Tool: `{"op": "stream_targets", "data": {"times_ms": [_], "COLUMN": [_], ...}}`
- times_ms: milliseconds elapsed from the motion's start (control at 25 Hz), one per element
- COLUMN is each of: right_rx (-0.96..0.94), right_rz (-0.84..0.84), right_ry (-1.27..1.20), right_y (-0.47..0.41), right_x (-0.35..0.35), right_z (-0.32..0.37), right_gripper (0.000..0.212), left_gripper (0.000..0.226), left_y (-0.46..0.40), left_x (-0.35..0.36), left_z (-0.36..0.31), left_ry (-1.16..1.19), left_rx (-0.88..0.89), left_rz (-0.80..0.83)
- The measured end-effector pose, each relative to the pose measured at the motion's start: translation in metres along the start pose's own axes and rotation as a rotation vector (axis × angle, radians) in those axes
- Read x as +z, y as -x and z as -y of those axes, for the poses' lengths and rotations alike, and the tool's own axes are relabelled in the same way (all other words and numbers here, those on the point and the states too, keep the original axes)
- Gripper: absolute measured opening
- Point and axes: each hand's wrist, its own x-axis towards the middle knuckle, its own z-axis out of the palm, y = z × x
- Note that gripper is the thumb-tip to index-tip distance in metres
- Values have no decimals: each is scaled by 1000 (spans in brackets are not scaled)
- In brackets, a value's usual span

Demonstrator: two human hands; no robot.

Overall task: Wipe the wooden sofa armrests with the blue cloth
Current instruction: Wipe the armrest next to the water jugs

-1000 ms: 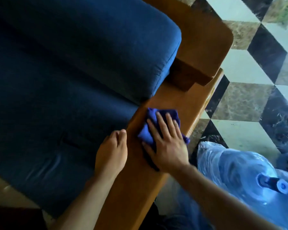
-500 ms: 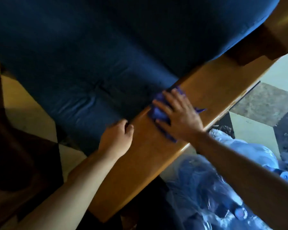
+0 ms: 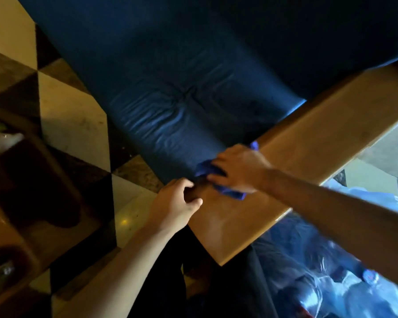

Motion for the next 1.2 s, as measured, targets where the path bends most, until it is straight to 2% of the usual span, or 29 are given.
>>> {"op": "stream_targets", "data": {"times_ms": [40, 120, 160, 200, 240, 280, 360, 440, 480, 520, 560, 680, 760, 920, 1040, 1120, 1200], "right_rx": [154, 534, 689, 767, 751, 652, 341, 145, 156, 258, 444, 1109, 1364, 1598, 1639, 1662, 1731], "right_rz": [-104, -349, -446, -521, -576, -592, -505, -450, -456, -481, -508, -556, -632, -881, -870, -883, -948], "right_ry": [60, -11, -97, -186, -265, -309, -278, -134, -137, -172, -213, -477, -668, -1213, -1688, -1840, -1880], "right_y": [4, 18, 25, 27, 27, 30, 54, 89, 101, 109, 111, 91, 75, 80, 98, 127, 165], "right_x": [-1, 2, 13, 27, 46, 62, 93, 116, 121, 122, 120, 95, 87, 107, 128, 148, 167], "right_z": [-29, -64, -52, -19, 26, 76, 153, 159, 140, 116, 89, 18, 12, 97, 195, 243, 274], "right_gripper": [68, 65, 59, 51, 46, 47, 63, 74, 76, 75, 73, 76, 82, 80, 52, 38, 30], "left_gripper": [37, 27, 24, 29, 38, 44, 46, 42, 37, 34, 35, 47, 49, 54, 57, 56, 51], "left_y": [-2, -10, -14, -19, -23, -27, -32, -30, -28, -26, -25, -21, -20, 8, 46, 81, 121], "left_x": [-5, -17, -21, -25, -30, -33, -34, -27, -22, -16, -8, 8, 11, 14, 25, 44, 69], "left_z": [4, 2, 2, 1, -1, -3, -8, -16, -19, -22, -24, -25, -20, -3, 6, 9, 12], "left_ry": [34, 49, 60, 93, 143, 195, 263, 233, 177, 98, 11, -196, -215, -292, -469, -587, -629], "left_rx": [-13, -29, -34, -54, -95, -145, -191, -129, -79, -33, 7, 55, 70, 168, 195, 317, 496], "left_rz": [51, 130, 149, 141, 117, 93, 84, 138, 166, 197, 224, 189, 148, 66, -142, -180, -98]}}
